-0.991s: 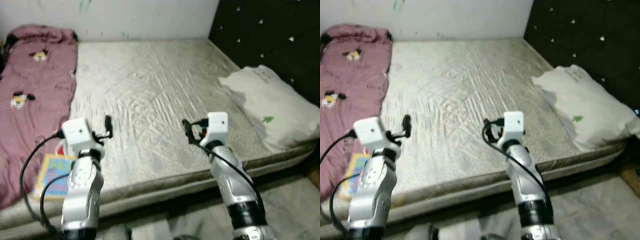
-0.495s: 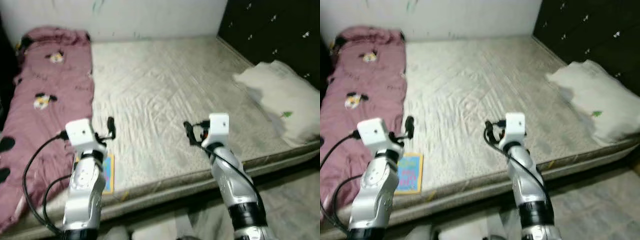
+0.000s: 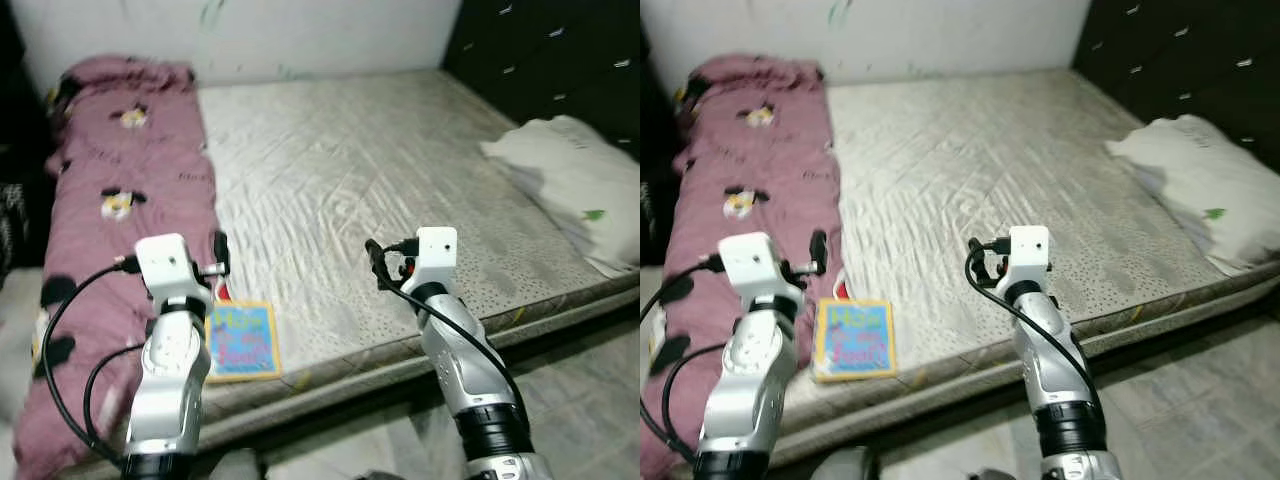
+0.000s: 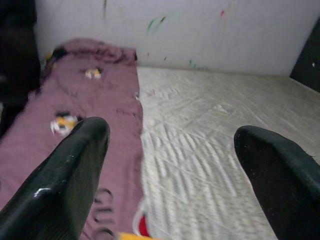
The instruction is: Clean up the room
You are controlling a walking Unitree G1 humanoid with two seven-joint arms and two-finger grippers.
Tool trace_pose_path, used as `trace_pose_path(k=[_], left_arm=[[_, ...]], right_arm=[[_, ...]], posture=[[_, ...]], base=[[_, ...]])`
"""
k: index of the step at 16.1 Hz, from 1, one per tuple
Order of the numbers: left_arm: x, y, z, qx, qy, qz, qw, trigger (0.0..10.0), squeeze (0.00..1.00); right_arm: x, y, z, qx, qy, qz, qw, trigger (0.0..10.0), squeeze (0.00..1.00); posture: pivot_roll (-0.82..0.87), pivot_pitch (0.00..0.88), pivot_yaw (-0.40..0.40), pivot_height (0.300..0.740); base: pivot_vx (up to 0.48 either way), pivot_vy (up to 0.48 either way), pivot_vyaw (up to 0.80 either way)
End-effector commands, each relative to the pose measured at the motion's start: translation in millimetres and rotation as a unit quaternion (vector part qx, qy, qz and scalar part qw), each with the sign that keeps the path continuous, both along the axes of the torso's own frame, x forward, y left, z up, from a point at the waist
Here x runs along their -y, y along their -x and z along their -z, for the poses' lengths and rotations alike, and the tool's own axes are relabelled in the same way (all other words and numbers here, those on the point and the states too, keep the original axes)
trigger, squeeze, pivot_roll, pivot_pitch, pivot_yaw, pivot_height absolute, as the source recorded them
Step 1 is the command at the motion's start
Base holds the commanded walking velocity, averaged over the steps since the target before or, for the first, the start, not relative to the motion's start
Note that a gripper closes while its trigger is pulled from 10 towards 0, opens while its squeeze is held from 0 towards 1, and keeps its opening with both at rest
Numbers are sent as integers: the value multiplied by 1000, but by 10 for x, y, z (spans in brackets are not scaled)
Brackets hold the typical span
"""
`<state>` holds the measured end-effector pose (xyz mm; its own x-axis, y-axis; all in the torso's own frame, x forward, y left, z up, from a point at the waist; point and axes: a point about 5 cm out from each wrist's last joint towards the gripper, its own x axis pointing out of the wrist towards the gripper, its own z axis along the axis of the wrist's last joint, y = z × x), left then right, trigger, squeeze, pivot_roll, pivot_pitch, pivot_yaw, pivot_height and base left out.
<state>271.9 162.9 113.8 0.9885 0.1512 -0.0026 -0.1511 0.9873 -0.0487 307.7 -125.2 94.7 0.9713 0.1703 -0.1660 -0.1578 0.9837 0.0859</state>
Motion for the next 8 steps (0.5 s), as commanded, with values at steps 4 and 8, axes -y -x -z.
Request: trace_pose_path(k=[4,8], left_arm=[[-56,-27,-115,36,-75,27,996,10000,0],[42,-65,-143,35,-184,59,981,10000,0]], right_arm=[[-88,-49,-56,8,-2,-13,1000,10000,0],[-106,-51,-37,4,3,-17,1000,10000,0]], posture=[[117,9,-58,740],[126,19,-60,740]], base=[[0,240,0],[0,0,0]])
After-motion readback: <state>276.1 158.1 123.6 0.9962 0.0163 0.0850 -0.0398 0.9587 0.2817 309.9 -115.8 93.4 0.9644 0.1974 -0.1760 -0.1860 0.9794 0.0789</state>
